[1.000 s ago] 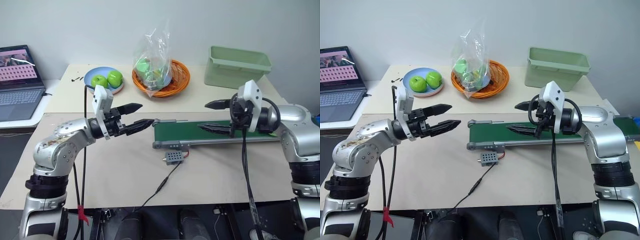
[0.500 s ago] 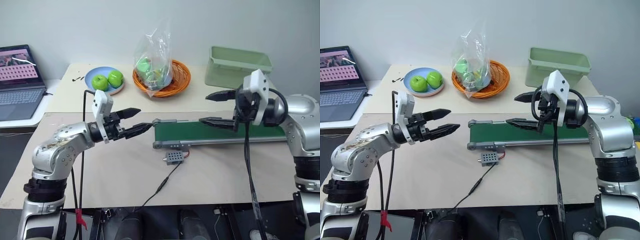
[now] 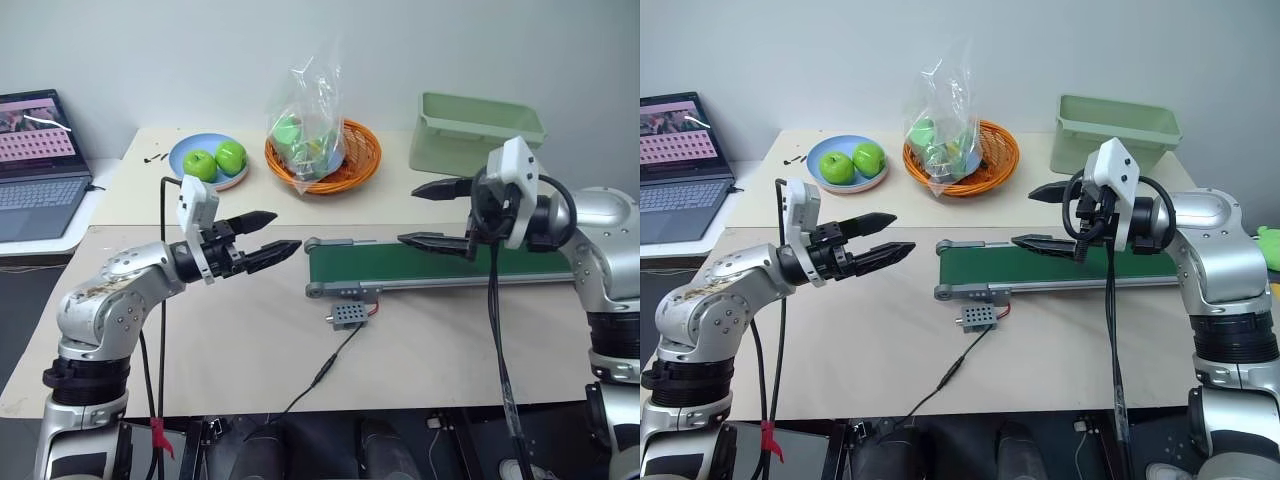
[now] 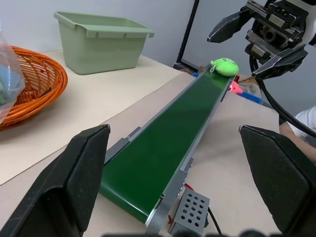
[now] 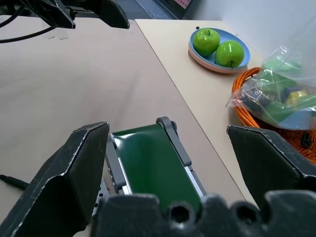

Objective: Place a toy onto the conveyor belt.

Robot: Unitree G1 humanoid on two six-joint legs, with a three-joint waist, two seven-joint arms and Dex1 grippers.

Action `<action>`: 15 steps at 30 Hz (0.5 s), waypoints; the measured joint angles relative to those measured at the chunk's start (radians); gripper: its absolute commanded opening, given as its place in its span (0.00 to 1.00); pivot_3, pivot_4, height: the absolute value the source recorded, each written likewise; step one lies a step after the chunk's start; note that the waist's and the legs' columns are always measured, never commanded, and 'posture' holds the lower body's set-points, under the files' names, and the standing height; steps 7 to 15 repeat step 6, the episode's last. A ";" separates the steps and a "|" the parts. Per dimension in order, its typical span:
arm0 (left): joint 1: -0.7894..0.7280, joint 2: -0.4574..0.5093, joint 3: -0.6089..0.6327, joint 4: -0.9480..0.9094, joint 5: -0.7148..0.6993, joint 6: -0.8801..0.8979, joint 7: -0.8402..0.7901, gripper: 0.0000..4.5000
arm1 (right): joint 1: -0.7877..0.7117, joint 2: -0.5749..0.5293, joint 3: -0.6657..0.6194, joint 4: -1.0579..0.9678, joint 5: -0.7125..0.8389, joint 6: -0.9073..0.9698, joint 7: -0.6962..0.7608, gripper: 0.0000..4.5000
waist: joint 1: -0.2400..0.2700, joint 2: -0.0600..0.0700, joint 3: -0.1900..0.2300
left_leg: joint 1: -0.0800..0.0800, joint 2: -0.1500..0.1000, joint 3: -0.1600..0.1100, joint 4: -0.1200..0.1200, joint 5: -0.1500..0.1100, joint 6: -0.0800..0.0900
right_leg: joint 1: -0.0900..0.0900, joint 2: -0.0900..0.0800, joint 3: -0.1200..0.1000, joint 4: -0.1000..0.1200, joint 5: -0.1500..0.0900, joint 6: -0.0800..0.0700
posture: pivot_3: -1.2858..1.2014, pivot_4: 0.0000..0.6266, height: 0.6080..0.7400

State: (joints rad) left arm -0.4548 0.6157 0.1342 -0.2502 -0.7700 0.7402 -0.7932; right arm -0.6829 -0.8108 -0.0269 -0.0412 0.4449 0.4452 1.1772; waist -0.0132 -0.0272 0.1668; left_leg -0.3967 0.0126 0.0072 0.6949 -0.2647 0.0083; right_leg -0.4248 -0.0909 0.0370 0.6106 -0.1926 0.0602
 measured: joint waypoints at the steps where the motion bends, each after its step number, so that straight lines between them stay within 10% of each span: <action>1: 0.000 -0.001 0.000 0.000 0.000 0.000 0.002 0.99 | 0.000 0.000 0.000 0.001 0.000 0.000 0.000 1.00 | 0.000 0.000 0.000 | 0.000 0.000 0.000 0.000 0.000 0.000 | 0.000 0.000 0.000 0.000 0.000 0.000 | 0.52 0.24 1.00; 15: 0.000 -0.005 0.000 0.000 0.000 0.000 0.011 0.99 | 0.000 0.012 0.000 0.005 -0.001 -0.002 -0.002 1.00 | 0.000 0.000 0.000 | 0.000 0.000 0.000 0.000 0.000 0.000 | 0.000 0.000 0.000 0.000 0.000 0.000 | 0.52 0.24 1.00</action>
